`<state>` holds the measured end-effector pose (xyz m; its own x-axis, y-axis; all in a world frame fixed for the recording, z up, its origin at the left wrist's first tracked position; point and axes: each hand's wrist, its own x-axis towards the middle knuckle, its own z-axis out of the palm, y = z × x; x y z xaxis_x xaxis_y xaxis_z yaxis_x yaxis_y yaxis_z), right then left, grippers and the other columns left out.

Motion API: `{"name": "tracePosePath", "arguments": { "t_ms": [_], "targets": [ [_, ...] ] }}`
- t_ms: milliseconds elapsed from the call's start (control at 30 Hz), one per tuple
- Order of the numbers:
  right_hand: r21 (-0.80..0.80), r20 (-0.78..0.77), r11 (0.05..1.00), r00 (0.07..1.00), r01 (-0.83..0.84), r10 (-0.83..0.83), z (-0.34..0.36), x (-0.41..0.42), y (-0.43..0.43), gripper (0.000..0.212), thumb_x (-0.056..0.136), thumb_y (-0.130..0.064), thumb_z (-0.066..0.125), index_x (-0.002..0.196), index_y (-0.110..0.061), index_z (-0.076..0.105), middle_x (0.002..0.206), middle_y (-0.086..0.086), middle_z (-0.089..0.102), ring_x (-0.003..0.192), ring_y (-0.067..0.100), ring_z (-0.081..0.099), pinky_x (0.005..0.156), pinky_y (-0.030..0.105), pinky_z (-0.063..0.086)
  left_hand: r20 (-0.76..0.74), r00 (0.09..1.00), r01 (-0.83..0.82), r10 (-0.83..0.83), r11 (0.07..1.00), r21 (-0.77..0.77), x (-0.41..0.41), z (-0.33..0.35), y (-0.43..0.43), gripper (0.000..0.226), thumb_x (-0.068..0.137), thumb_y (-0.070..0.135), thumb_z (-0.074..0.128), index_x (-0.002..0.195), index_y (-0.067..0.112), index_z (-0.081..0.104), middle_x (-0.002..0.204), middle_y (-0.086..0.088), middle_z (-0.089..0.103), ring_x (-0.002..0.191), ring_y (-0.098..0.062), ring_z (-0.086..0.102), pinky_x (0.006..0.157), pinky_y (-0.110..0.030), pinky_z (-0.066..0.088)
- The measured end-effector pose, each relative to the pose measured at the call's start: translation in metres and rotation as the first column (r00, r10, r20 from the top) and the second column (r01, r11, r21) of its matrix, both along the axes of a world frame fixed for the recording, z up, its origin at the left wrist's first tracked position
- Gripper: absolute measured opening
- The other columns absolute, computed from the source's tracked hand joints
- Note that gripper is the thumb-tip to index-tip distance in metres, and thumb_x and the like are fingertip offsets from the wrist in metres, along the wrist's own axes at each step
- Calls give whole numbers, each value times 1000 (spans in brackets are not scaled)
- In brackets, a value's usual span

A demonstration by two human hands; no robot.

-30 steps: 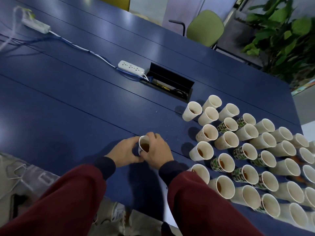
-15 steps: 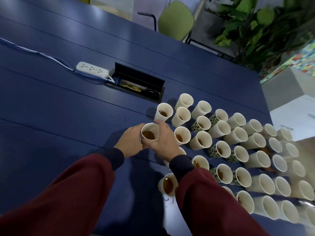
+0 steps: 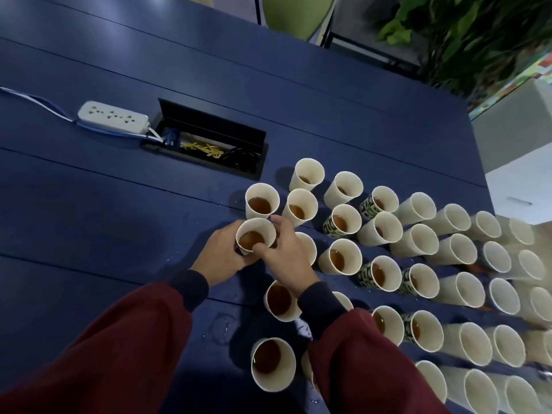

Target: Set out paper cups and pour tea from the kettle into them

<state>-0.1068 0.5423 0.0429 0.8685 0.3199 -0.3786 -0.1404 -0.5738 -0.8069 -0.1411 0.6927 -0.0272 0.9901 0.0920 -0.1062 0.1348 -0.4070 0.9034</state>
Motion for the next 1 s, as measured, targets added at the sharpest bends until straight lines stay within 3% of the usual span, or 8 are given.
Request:
{"name": "tracePosePath", "arguments": {
  "t_ms": [133,267,367,667,800,1000],
  "targets": [
    [-11,51,1000,998,23,-22,-4,-1,3,55,86,-9,68,132,-23,41,117,-4,58,106,14,58,84,16,43,9,1000,0,0,999,34,1,-3,0,50,72,23,87,115,29,62,105,20,66,98,4,61,79,-8,45],
    [-45,100,998,994,48,-43,-7,-7,6,59,85,-14,69,137,-19,42,123,-3,55,113,17,56,97,30,46,3,1000,4,-4,998,55,-3,-4,-1,54,70,23,87,117,29,60,107,20,65,98,3,60,82,-16,47],
    [-35,84,998,996,42,-39,-3,-8,6,60,87,-14,68,140,-17,40,120,-7,50,115,16,55,98,30,45,5,1000,10,-11,998,62,-6,-3,-2,56,69,25,88,115,30,58,105,21,63,97,3,59,80,-13,44],
    [-63,82,998,996,26,-21,0,-15,5,63,87,-16,67,142,-17,37,128,1,55,117,21,55,102,38,46,-25,1000,0,1,999,42,-16,-1,-5,58,67,28,89,114,28,55,105,19,62,97,-1,60,81,-20,47],
    [-51,95,998,994,49,-44,-2,-19,4,63,87,-15,68,142,-16,38,133,5,56,119,23,56,104,39,46,-93,996,6,6,992,128,-25,-7,3,57,70,18,85,119,22,55,111,12,62,102,-11,60,88,-31,50],
    [-34,139,996,987,86,-80,5,-30,3,61,87,-14,67,142,-14,40,141,9,53,131,22,49,102,28,39,-122,988,-59,97,957,285,-39,-3,21,52,80,10,70,129,12,52,127,-4,61,116,-23,58,99,-39,47]
  ]
}}
